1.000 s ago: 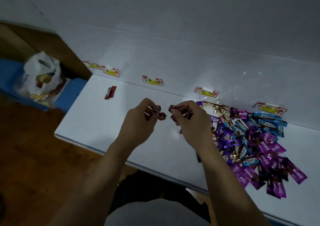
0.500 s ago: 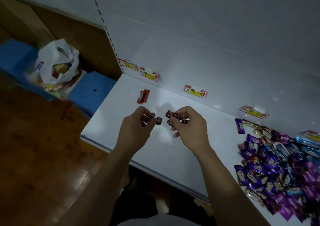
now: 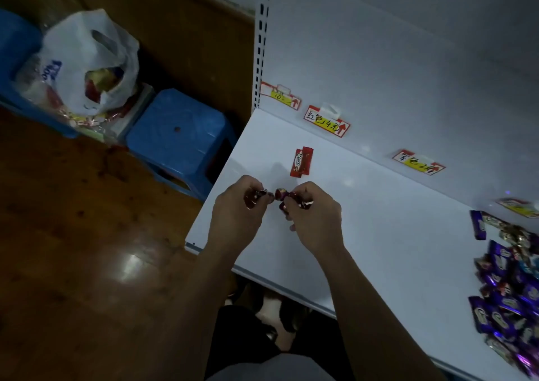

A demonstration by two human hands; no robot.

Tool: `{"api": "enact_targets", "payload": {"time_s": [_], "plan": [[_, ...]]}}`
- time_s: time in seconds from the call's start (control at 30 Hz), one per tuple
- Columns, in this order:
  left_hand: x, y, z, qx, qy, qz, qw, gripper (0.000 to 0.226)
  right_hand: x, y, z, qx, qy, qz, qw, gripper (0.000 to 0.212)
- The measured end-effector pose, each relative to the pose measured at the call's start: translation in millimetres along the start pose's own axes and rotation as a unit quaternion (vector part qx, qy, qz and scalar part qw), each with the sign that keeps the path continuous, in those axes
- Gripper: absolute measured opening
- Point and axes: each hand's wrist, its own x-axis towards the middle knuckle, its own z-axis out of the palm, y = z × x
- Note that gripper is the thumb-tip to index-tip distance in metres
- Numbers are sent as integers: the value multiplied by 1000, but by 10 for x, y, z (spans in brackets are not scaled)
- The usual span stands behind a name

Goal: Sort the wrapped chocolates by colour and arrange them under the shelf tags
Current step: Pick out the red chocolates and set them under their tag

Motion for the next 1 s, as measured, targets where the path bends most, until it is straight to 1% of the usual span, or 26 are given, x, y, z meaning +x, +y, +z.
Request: {"api": "enact_targets", "payload": {"time_s": [0.07,0.2,0.3,0.5,0.67,0.73,0.83,0.93,1.0], "plan": [[95,-102,-7,-20,5,-3,1000,15,69,-14,139,-14,8,-17,1000,6],[294,-211,28,-38,2,-21,999,15,270,-47,340,-14,7,21,1000,11],[471,-254,48,-45,3,-23,999,14,442,-74,459,-9,12,35,999,11],[862,-247,113,-9,14,-1,1000,15,824,-135,658,-10,37,43,998,9],[1149,-166,229,11,12,7,1000,15,1079,-166,699,36,64,73,995,12],[1245,-158,250,42,3,18,999,14,1162,-181,725,54,47,77,994,18],[1342,-168,273,70,-9,42,997,13,1234,-202,776,66,20,62,996,29],[1353,-199,320,83,-22,68,994,22,1221,-182,750,63,-1,56,996,32],[1364,-235,333,71,-30,67,995,31,1212,-179,701,71,-10,56,996,35]]}}
